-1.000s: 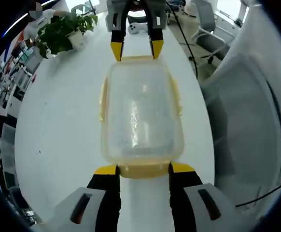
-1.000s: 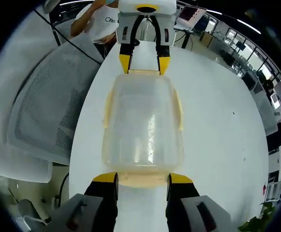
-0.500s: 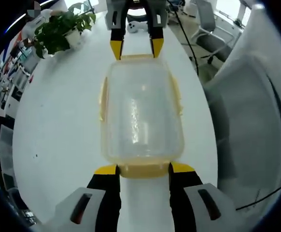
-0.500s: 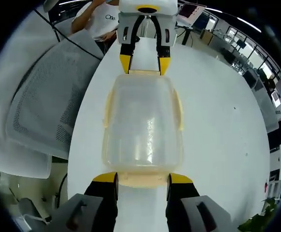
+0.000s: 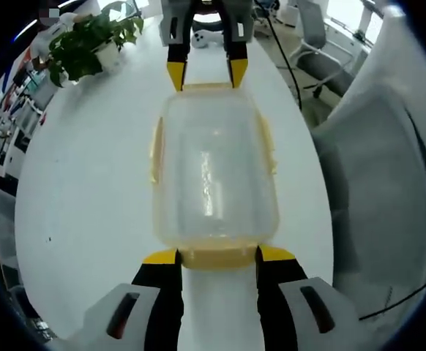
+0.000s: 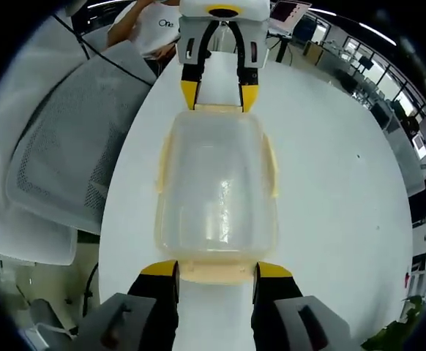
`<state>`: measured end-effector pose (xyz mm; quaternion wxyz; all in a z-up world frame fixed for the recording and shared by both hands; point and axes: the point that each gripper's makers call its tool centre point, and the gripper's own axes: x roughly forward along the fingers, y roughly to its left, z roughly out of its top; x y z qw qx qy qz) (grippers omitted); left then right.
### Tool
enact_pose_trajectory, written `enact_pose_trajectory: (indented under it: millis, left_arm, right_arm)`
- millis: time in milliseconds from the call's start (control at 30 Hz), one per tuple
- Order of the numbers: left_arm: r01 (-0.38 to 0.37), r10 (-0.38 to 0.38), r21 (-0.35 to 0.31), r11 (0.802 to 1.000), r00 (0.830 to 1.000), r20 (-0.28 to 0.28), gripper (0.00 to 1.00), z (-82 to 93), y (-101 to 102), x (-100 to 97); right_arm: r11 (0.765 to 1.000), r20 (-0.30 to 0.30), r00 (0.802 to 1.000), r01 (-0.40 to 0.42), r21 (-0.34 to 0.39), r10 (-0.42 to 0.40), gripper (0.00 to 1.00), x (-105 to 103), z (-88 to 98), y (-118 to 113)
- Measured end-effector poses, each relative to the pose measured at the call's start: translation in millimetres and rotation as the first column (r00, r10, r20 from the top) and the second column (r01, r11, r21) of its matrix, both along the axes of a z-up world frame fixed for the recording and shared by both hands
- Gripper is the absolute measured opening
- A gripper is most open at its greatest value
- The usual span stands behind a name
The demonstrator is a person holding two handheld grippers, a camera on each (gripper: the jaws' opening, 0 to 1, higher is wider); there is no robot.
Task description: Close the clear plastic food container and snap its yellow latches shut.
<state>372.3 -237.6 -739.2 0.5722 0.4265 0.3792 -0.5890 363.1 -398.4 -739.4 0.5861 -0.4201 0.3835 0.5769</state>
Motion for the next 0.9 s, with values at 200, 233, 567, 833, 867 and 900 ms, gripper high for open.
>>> enact_pose_trajectory:
  millis: [200,233,567,833,867,900]
  left_arm:
    - [-0.007,0.007,-0.003,1.000,1.000,-0.007,0.36,-1.1,1.0,1.1]
    - [-0.007,0.007,-0.003,1.000,1.000,-0.007,0.36,-1.4,1.5,1.4]
    - [-0.019,0.019,-0.001,1.000,1.000,-0.016,0.36,-5.6,5.5,0.4]
    - [-0.020,0.020,-0.003,1.000,1.000,-0.021,0.36,-5.0,3.2,-1.5]
    - [-0.022,0.021,-0.002,1.000,0.999,-0.024,0.36,-5.4,3.0,-1.8]
    - [-0.012,0.012,0.003,1.000,1.000,-0.016,0.36,-6.6,3.1,-2.2]
  right_arm:
    - [1.000,0.000,1.000,-0.005,0.001,0.005,0.37,1.4,-0.3,1.2]
    - [1.000,0.000,1.000,-0.006,0.001,0.006,0.37,1.7,-0.6,1.5]
    - [1.000,0.000,1.000,-0.022,-0.012,0.022,0.37,2.5,-7.3,5.4]
    - [1.000,-0.007,1.000,-0.021,-0.011,0.021,0.37,1.8,-7.6,2.9]
    - [1.000,-0.007,1.000,-0.022,-0.010,0.022,0.37,1.5,-8.0,2.6]
    - [1.000,-0.008,1.000,-0.021,-0.009,0.021,0.37,1.5,-8.4,2.5]
